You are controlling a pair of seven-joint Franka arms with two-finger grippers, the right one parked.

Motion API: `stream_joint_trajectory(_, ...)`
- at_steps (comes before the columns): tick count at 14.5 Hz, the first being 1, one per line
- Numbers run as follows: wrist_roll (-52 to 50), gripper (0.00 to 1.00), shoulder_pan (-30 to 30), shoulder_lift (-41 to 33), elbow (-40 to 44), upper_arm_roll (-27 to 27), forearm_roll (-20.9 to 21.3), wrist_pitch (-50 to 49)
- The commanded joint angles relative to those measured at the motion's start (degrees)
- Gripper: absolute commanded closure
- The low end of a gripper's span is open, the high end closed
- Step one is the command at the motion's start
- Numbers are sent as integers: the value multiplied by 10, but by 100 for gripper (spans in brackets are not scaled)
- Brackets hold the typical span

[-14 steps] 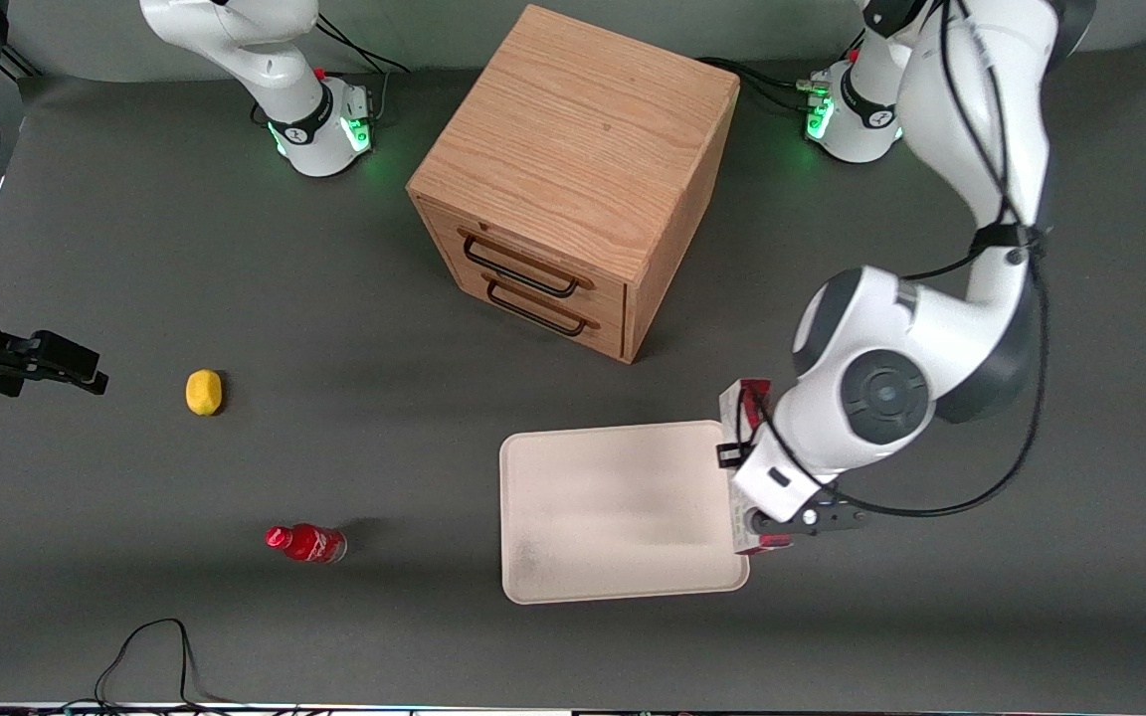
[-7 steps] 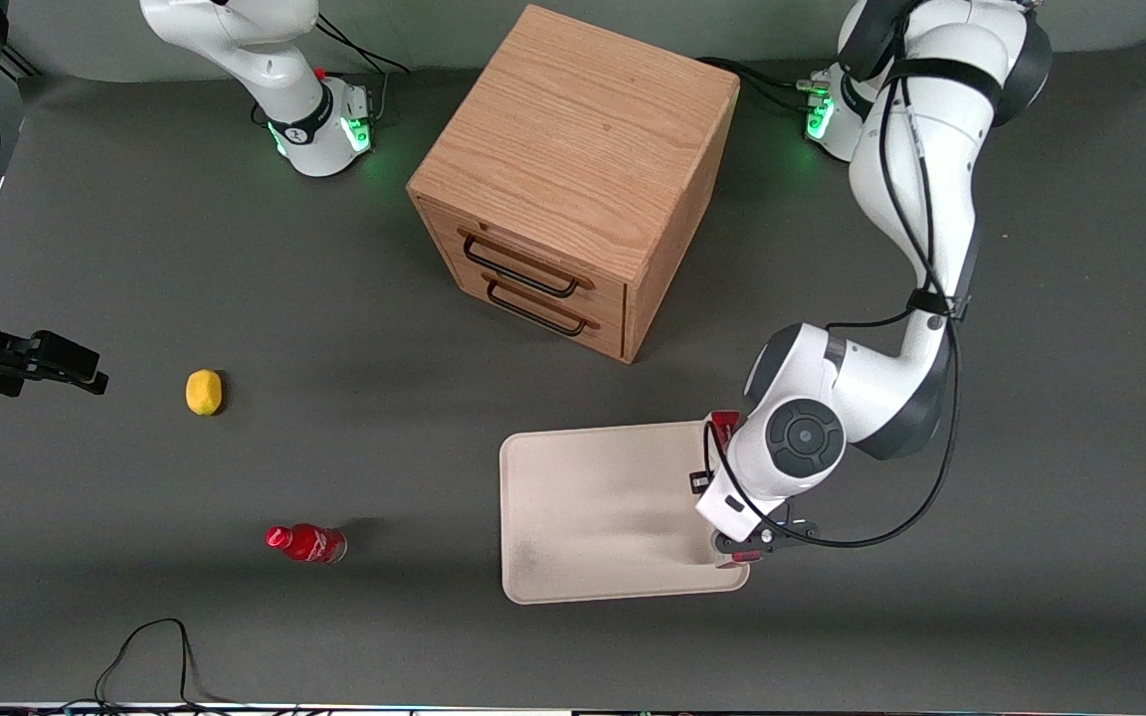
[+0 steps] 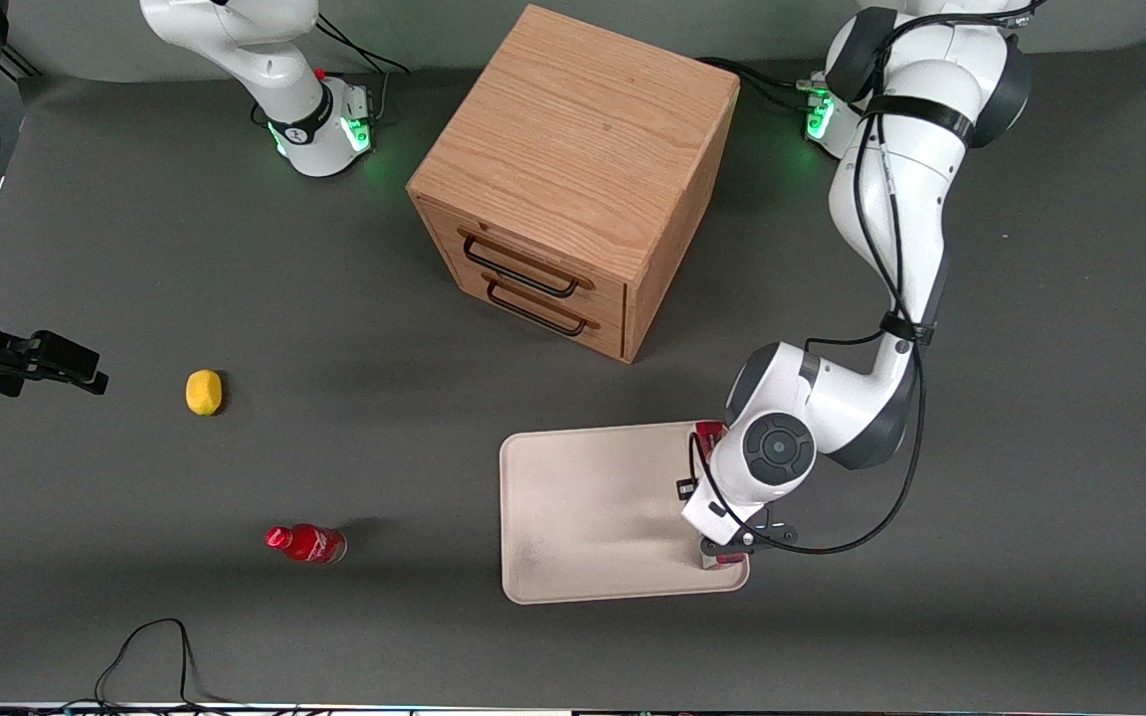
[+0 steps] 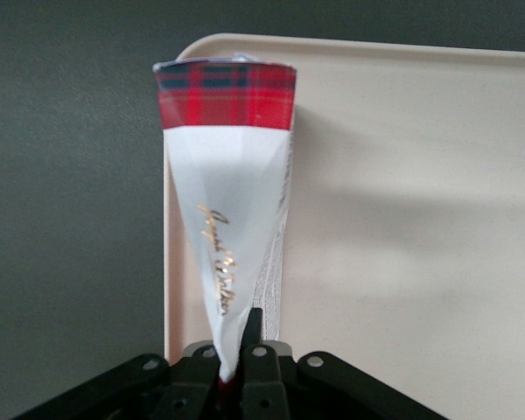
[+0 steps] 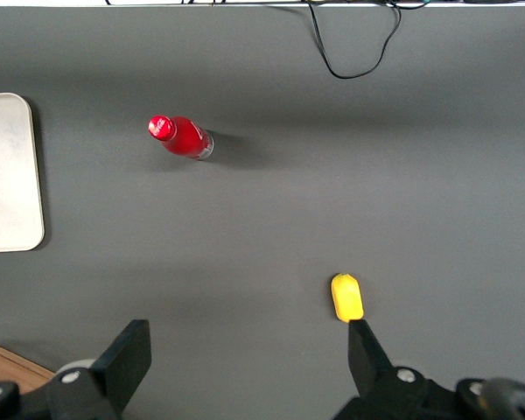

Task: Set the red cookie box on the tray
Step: 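Lower the cookie box onto the white tray with the left gripper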

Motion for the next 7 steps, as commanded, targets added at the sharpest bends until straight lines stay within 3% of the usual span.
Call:
stream_joint_trajectory(1,-13,0,-13,3,3,8,48,7)
stream_joint_trajectory(5,-16,0,-11,-13,3,6,40,-1)
stream_joint_trajectory(7,-12,0,-6,-41,3,5,0,-16)
